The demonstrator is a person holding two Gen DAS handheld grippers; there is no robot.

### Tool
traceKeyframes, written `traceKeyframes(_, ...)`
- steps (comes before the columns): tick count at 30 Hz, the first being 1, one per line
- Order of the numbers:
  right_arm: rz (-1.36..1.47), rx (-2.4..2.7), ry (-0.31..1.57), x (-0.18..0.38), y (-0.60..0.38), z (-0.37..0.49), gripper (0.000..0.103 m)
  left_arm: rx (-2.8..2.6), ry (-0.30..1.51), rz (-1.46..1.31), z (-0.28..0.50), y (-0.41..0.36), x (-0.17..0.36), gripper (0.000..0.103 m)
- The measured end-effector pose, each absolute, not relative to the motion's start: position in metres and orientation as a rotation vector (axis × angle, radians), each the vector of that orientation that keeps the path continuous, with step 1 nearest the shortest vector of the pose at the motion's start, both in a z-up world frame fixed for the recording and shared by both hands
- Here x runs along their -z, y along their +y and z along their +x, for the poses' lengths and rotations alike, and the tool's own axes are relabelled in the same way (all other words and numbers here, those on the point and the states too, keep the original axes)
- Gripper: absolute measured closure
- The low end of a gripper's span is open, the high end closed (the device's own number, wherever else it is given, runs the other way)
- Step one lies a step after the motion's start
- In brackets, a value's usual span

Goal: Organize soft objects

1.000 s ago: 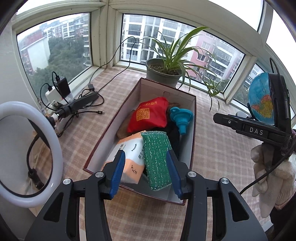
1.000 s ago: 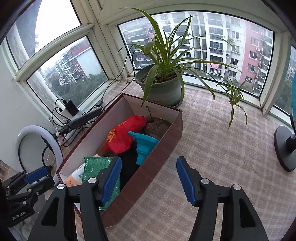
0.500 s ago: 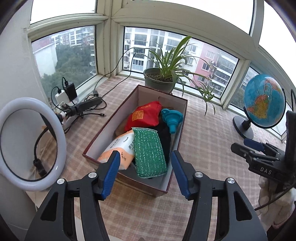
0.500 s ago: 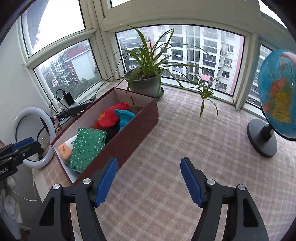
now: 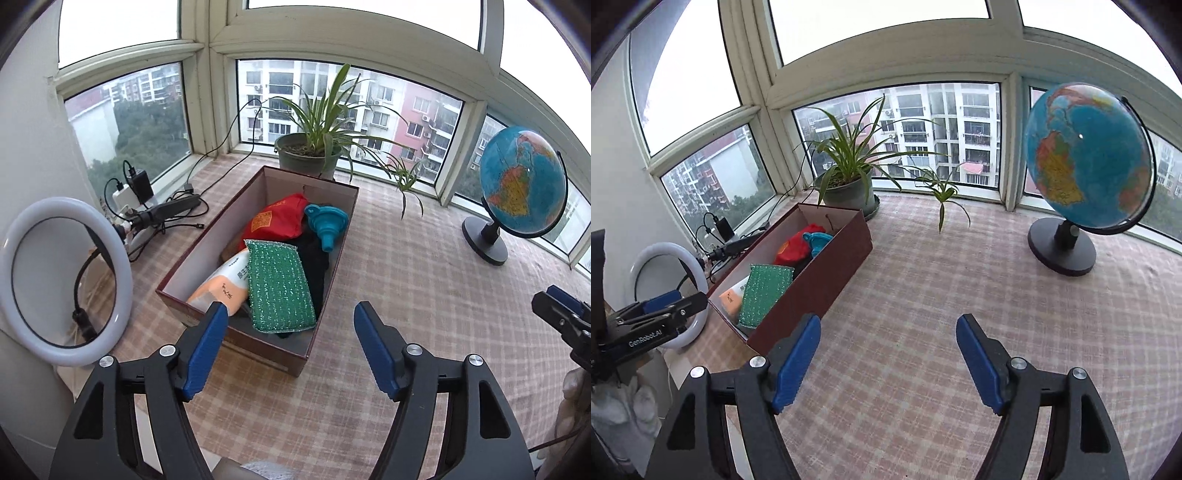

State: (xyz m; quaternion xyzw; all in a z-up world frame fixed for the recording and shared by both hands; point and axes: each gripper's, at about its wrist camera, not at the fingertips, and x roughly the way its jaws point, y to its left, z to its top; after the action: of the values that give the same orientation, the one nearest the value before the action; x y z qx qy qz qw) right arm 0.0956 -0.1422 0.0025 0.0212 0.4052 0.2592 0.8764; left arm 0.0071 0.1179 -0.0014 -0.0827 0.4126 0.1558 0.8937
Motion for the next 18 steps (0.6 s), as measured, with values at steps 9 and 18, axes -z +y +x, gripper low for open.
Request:
traceKeyframes(9,0.091,-0.478,0.820,-0.013,-0.177,0.069,0.026,-0.339,0.825,-0.149,-0.007,0.099,-0.011,0.022)
traceKeyframes(18,0.072,-0.477,0.784,-0.021,-0.178,0.056,0.025,-0.343,0.809,-0.132,-0.015,0.088,-0.020,0.022)
